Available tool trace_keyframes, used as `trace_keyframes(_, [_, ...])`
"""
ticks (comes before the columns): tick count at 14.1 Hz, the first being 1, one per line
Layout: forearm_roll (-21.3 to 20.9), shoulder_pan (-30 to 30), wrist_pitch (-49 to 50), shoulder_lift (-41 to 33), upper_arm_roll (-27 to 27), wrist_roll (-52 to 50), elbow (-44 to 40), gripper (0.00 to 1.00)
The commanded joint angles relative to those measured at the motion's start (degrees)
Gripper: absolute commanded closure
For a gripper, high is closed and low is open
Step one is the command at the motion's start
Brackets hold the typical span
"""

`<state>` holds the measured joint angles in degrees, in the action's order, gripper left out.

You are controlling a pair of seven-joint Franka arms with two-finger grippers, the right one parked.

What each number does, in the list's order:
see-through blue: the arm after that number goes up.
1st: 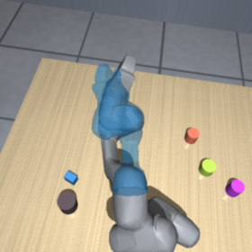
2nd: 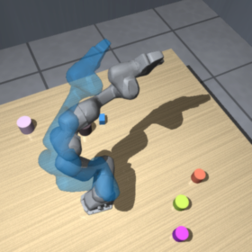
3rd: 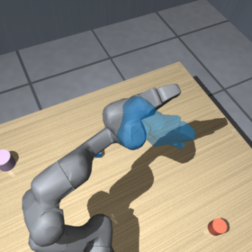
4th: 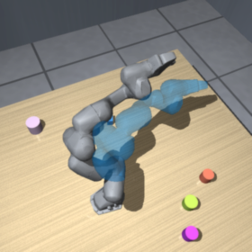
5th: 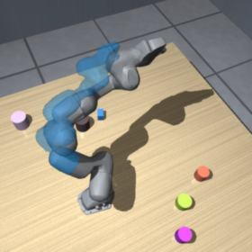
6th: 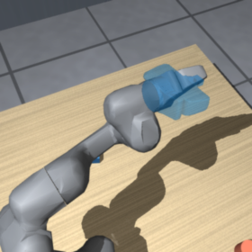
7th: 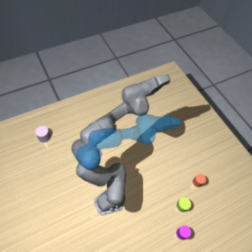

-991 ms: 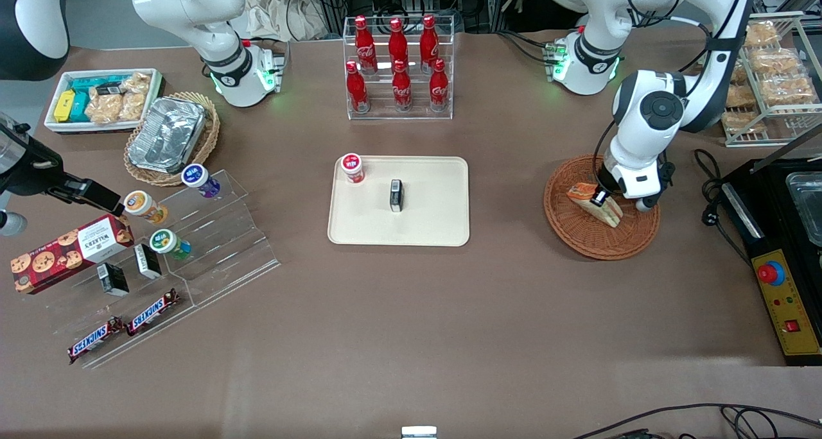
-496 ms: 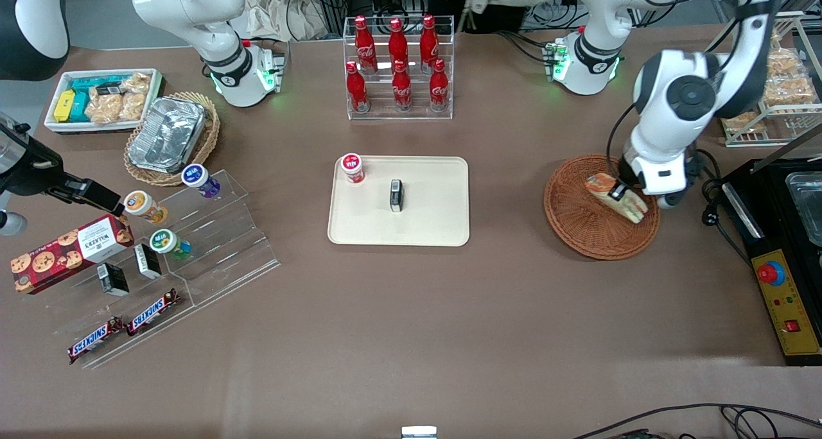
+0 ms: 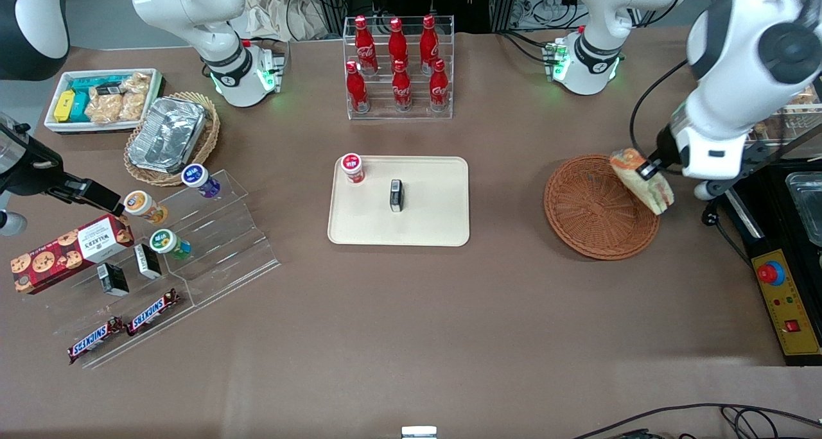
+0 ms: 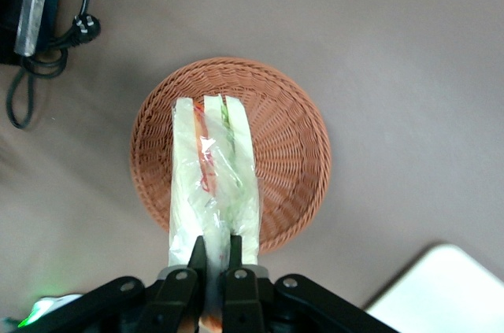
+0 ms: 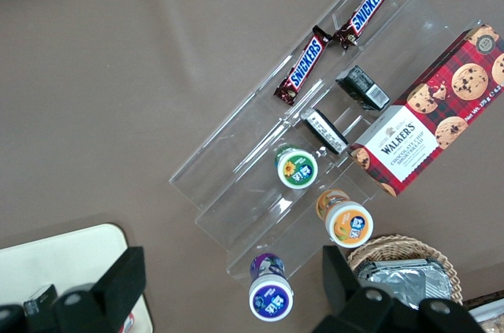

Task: Place sandwich from basket to tray
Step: 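Carry the sandwich with the left gripper over to the white tray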

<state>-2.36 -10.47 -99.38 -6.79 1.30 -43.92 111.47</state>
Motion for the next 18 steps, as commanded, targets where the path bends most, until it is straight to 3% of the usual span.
trace_keyframes(1, [1.9, 1.2, 6.5, 3.0, 0.1, 6.5, -8.0, 1.0])
trace_keyframes(8, [6.2, -1.1, 10.1, 2.7, -1.9, 13.8, -8.1, 1.0])
trace_keyframes(13, [9.1, -5.6, 7.3, 6.8, -9.1, 4.6, -8.1, 1.0])
trace_keyframes(18, [9.8, -15.0, -3.9, 12.1, -9.7, -4.2, -7.6, 1.0])
